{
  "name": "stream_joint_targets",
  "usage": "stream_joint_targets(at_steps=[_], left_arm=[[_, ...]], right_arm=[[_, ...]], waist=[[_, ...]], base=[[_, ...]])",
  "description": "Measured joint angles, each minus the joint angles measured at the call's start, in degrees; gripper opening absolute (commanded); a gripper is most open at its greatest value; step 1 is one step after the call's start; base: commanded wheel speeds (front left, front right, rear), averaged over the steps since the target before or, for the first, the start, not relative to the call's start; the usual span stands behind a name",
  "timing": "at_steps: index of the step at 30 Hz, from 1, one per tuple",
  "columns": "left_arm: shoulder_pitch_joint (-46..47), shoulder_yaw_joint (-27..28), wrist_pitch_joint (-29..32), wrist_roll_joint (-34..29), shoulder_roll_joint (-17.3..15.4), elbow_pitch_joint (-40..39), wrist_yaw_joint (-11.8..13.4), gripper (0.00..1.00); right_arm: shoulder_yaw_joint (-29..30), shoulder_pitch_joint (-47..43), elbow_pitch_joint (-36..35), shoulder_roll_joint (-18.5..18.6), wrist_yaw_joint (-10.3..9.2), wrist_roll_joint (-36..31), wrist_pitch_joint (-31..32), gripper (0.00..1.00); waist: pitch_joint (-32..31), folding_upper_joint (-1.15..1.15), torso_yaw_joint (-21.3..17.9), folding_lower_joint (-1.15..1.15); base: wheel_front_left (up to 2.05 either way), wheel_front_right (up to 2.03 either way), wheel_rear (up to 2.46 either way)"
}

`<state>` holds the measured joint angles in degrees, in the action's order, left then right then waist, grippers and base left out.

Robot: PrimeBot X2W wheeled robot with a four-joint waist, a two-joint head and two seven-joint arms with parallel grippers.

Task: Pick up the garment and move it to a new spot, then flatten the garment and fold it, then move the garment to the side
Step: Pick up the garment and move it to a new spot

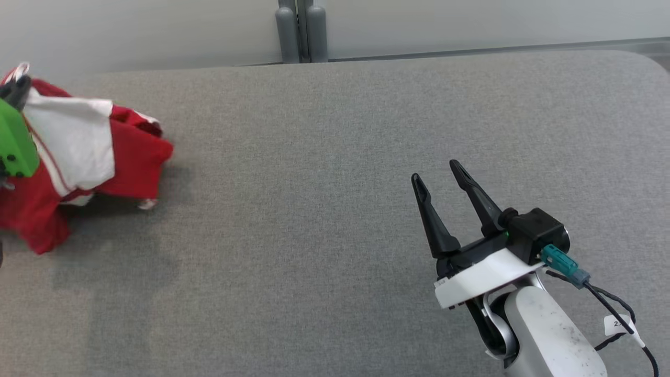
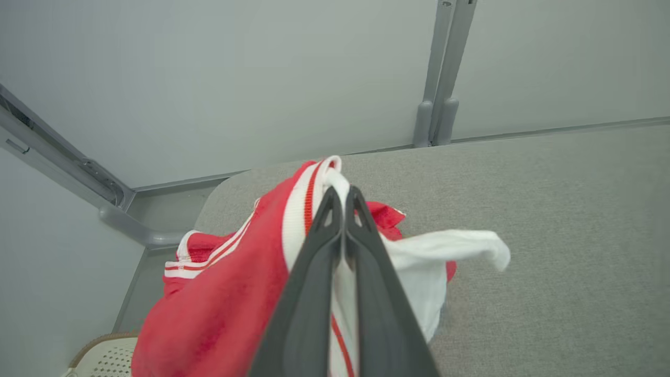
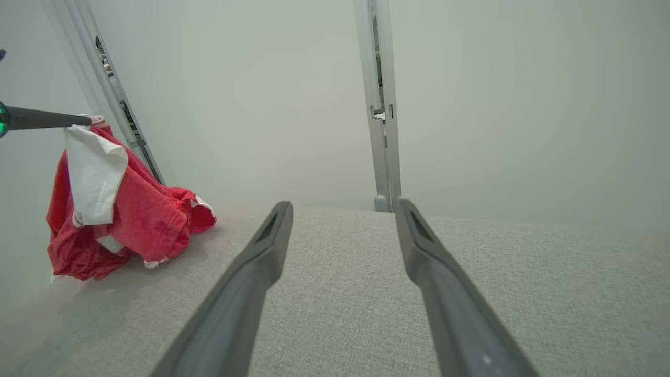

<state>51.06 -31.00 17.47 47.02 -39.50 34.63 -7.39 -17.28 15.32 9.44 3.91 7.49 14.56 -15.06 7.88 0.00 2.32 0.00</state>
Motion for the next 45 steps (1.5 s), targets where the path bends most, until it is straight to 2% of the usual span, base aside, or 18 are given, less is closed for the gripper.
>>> stream_joint_targets(at_steps=[5, 9, 15, 21, 24, 28, 32, 36, 39, 40, 41, 42, 45], left_arm=[[3.09, -1.68, 0.19, 0.29, -0.21, -7.82, 0.00, 0.00], [5.75, -3.54, 0.64, -0.46, 1.21, -15.19, 0.00, 0.00], [8.68, -4.88, 1.85, -0.48, 5.25, -23.58, 0.45, 0.00], [9.79, -5.75, 1.76, 0.41, 9.98, -29.92, 2.30, 0.00], [7.90, -6.44, 0.87, 0.53, 11.12, -31.10, 3.37, 0.00], [1.31, -8.04, -1.69, 1.59, 12.48, -29.87, 4.16, 0.00], [-5.60, -9.69, -7.04, 1.04, 14.11, -25.10, 5.37, 0.00], [-12.12, -12.63, -12.59, -0.74, 18.04, -16.06, 5.88, 0.00], [-14.38, -15.06, -16.44, -1.79, 21.59, -8.12, 5.01, 0.00], [-14.73, -15.44, -17.86, -1.79, 22.97, -5.46, 4.77, 0.11], [-14.79, -15.84, -19.20, -2.14, 24.15, -2.91, 4.49, 0.71], [-14.77, -16.30, -20.06, -2.75, 24.88, -1.22, 4.28, 1.00], [-14.36, -17.16, -23.84, -3.83, 27.22, 2.56, 3.02, 1.00]], right_arm=[[0.57, -0.98, 0.00, -0.47, 0.00, 0.41, 0.00, 1.00], [1.30, -1.41, -0.13, -0.71, 0.00, 0.44, 0.01, 1.00], [2.67, -1.87, -0.57, -0.86, 0.00, 0.38, 0.01, 1.00], [4.31, -1.90, -1.46, -0.89, 0.00, -0.09, 0.00, 1.00], [4.95, -2.12, -1.71, -0.89, 0.00, -0.14, 0.00, 1.00], [5.01, -2.33, -1.88, -0.90, 0.00, -0.23, 0.00, 1.00], [4.88, -2.52, -1.60, -0.94, 0.00, -0.23, 0.01, 1.00], [4.37, -2.53, -0.98, -0.91, 0.00, -0.23, 0.00, 1.00], [3.79, -2.37, -0.27, -0.85, 0.00, -0.23, 0.00, 1.00], [3.46, -2.25, -0.03, -0.79, 0.00, -0.23, 0.00, 1.00], [3.10, -2.12, 0.20, -0.71, 0.00, -0.22, 0.00, 1.00], [2.85, -2.08, 0.41, -0.59, 0.00, -0.22, 0.00, 1.00], [2.72, -2.09, 0.92, -0.18, 0.00, -0.21, 0.00, 1.00]], waist=[[-2.31, 0.00, -1.03, 0.00], [-3.37, 0.00, -2.87, 0.00], [-4.29, 0.00, -6.11, 0.00], [-4.28, 0.00, -9.62, 0.00], [-3.98, 0.00, -11.06, 0.00], [-3.05, 0.00, -12.34, 0.00], [-1.91, 0.00, -12.82, 0.00], [-1.20, 0.00, -12.45, 0.00], [-0.92, 0.00, -11.75, 0.00], [-0.86, 0.00, -11.46, 0.00], [-0.83, 0.00, -11.16, 0.00], [-0.82, 0.00, -10.90, 0.00], [-0.97, 0.00, -9.81, 0.00]], base=[[0.00, 0.00, 0.00], [0.00, 0.00, 0.00], [0.00, 0.00, 0.00], [0.00, 0.00, 0.00], [0.00, 0.00, 0.00], [0.00, 0.00, 0.00], [0.00, 0.00, 0.00], [0.00, 0.00, 0.00], [0.00, 0.00, 0.00], [0.00, 0.00, 0.00], [0.00, 0.00, 0.00], [0.00, 0.00, 0.00], [0.00, 0.00, 0.00]])
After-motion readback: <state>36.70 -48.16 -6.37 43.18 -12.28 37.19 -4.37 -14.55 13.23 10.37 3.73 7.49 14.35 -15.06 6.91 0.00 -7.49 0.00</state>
